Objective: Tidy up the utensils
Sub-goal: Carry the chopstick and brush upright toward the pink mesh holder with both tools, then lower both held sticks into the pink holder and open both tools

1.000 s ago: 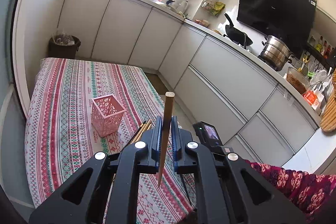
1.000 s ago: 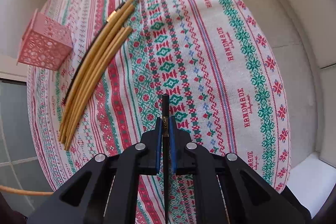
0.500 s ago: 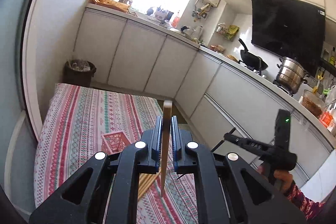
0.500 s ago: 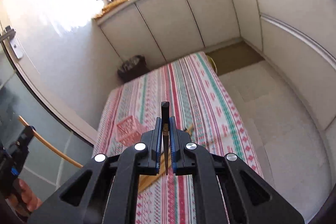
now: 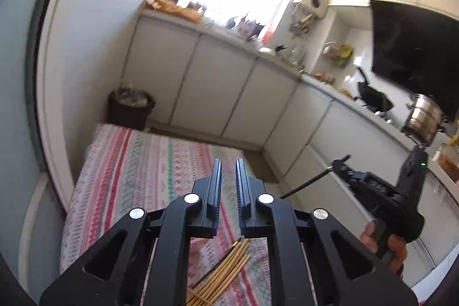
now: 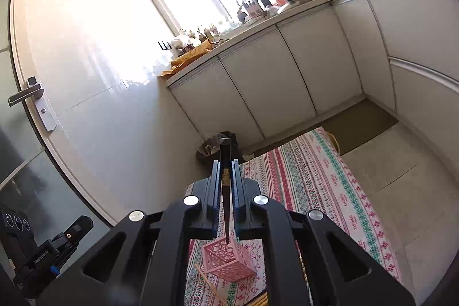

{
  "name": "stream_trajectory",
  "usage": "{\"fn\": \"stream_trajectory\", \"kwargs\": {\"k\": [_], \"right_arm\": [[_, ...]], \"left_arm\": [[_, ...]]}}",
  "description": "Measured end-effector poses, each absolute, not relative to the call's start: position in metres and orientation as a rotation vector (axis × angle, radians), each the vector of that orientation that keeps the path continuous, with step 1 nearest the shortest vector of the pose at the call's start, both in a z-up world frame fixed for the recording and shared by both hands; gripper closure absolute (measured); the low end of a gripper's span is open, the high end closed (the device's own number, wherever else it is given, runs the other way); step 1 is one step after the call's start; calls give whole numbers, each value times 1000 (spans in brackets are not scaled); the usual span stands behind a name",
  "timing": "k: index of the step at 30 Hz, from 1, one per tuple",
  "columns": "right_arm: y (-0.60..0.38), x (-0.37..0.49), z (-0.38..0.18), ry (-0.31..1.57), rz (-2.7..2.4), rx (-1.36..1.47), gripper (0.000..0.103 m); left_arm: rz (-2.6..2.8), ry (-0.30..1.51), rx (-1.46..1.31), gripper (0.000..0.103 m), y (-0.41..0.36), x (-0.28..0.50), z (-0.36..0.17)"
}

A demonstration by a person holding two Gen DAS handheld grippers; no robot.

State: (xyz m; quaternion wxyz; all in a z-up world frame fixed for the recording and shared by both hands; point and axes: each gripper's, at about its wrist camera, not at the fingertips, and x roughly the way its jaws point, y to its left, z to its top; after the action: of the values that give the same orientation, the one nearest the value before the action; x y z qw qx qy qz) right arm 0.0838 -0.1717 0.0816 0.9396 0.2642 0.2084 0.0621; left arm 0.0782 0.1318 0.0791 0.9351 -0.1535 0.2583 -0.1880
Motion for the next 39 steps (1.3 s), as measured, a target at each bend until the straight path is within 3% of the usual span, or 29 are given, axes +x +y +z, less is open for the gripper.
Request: {"fn": "stream_trajectory", "kwargs": {"k": [1,2,3,5,7,10,15,17,18,21,26,39], "right_arm": [[-172,87,77,444,128,536,96],[-172,90,71,467,129,540,96],[-172,91,65,488,131,550,96],[-173,93,56,507,134,567,96],[-175,94,51,516,131,574,96],[-179,93,50,514,136,590,96],[-189,92,48,512,129,601,96],[-192,91,47,519,125,603,96],[-194,91,46,524,126,607,96],[-197,90,45,533,123,612,96],[-198,90,45,547,124,620,96],[-154,88,69,507,172,574,96]], "left_arm": [[-340,627,-319,57,137,92,65],[-302,762,-314,40,141,112,41],[-252,868,-306,33,144,128,16],[-137,1033,-286,36,149,157,-39],[-68,1199,-294,57,156,180,-92],[9,1326,-379,58,171,194,-143],[117,1311,-405,58,178,209,-155],[161,1331,-380,70,175,214,-165],[180,1340,-354,85,171,216,-169],[217,1284,-267,96,164,217,-166],[142,1213,-371,97,189,196,-152],[-148,741,-345,97,191,84,9]]}}
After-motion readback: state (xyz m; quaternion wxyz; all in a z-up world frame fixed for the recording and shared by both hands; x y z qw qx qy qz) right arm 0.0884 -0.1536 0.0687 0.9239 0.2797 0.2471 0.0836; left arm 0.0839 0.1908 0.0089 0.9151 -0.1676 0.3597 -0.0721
